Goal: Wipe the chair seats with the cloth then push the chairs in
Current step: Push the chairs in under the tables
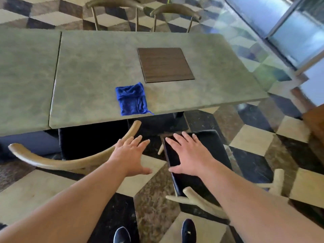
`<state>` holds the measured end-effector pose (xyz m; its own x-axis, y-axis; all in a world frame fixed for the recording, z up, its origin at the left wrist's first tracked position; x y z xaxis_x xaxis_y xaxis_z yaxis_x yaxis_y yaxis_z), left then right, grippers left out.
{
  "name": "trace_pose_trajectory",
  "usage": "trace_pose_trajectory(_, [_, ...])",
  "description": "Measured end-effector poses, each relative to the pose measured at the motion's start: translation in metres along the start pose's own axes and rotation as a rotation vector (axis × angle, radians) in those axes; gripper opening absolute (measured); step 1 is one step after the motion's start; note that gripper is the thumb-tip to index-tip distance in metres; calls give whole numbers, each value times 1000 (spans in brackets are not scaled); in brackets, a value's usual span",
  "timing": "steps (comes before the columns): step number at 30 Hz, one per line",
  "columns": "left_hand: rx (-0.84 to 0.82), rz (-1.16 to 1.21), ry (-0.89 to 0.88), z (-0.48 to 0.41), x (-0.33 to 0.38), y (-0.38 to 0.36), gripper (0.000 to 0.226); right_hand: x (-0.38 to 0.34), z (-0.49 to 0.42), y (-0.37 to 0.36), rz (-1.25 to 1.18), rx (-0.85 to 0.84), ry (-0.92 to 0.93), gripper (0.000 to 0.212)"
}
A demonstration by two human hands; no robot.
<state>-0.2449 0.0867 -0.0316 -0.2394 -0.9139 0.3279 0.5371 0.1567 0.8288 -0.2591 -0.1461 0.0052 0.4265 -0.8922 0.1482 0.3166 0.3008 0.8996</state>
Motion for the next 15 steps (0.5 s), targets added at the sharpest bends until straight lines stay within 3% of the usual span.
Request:
trace_pose_trajectory(8, [-96, 0, -69, -43, 176, -61, 123, 138, 96, -100, -51, -24, -86, 114])
trace_pose_trajectory(15, [-233, 65, -47, -71, 306, -155, 127, 236, 184, -200, -69, -181, -3, 120])
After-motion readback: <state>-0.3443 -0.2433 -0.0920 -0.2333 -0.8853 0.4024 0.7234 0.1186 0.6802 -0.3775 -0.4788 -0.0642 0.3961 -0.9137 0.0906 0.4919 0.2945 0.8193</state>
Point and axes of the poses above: each hand's wrist, its own z-axis away from the middle knuckle, its own y-axis out of the back of the hand, x = y × z, the point moved 3 cm from there along -z, towards the middle knuckle, and after that the axes turned 9 degrees about z, right-handed, at the moved point
